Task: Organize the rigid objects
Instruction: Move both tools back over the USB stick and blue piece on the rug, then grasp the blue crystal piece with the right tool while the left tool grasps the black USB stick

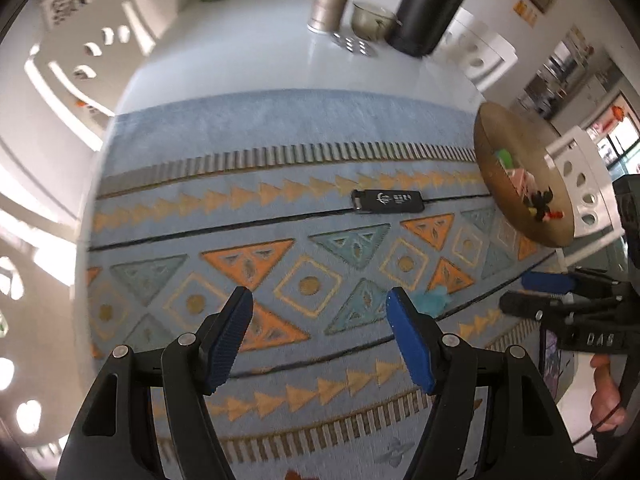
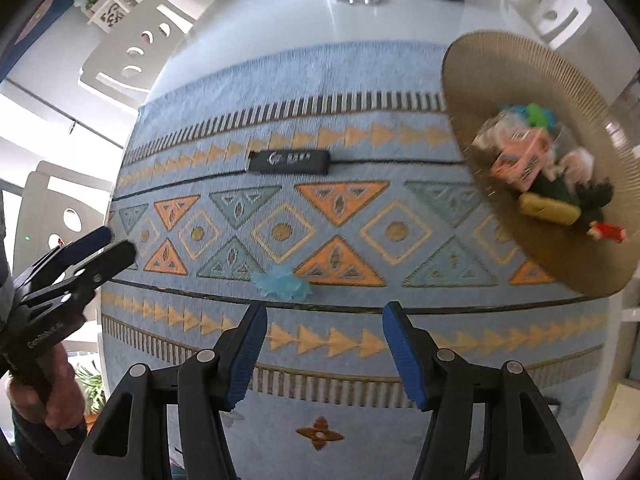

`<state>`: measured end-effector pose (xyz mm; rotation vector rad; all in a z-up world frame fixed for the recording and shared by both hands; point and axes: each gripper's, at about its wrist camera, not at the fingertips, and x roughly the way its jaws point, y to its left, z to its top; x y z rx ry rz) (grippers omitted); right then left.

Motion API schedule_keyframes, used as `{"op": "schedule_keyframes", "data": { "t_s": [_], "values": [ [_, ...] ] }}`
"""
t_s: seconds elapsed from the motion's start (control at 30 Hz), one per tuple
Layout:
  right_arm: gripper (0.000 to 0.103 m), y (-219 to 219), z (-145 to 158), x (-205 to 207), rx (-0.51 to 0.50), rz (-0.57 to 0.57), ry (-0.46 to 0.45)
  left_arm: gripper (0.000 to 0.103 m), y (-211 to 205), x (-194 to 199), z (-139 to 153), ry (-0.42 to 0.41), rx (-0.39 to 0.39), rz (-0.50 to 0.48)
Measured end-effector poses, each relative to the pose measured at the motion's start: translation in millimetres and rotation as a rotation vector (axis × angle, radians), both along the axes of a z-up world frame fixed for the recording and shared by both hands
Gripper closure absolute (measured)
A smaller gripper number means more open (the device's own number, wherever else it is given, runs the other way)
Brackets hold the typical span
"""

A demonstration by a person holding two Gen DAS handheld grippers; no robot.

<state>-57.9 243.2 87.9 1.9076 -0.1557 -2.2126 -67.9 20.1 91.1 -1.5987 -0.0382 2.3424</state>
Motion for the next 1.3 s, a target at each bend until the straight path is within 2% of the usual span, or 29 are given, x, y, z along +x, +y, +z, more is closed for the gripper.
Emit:
{"op": "schedule_keyframes", "data": {
  "t_s": [0.2,0.3,0.5,0.7,0.87,0.9,0.93,0.97,1.07,1.13,1.3],
  "values": [
    [0.044,-14,-17,-1,-0.046,0.021,-0.014,0.036,33,-39,-20,0.002,-0.014,-0.189],
    [0.044,-22,-28,-3,-0.07,0.045,-0.029,0.036,48,-55,-31,0.0,-0.051,-0.254],
    [0.044,-40,-46,-6,-0.038,0.101,-0.037,0.036,63,-76,-47,-0.023,-0.035,-0.339],
    [0.044,-47,-58,-6,-0.042,0.138,-0.023,0.036,92,-93,-71,-0.065,-0.084,-0.563],
    [0.044,-51,-65,-3,-0.001,0.164,-0.008,0.038,114,-98,-71,-0.041,-0.117,-0.679],
    [0.044,-52,-66,-3,0.008,0.169,-0.005,0.039,117,-98,-71,-0.041,-0.117,-0.685],
    [0.045,-52,-67,-2,0.02,0.171,0.002,0.05,121,-95,-71,-0.02,-0.131,-0.692],
    [0.051,-54,-67,-2,0.047,0.174,0.014,0.061,124,-92,-70,-0.003,-0.146,-0.696],
    [0.068,-57,-65,1,0.067,0.188,0.036,0.078,126,-83,-68,0.029,-0.159,-0.684],
    [0.076,-57,-60,3,0.089,0.186,0.061,0.08,122,-78,-67,0.032,-0.146,-0.631],
    [0.076,-39,-52,7,0.051,0.133,0.078,0.08,86,-65,-55,0.009,-0.082,-0.392]
  ]
}}
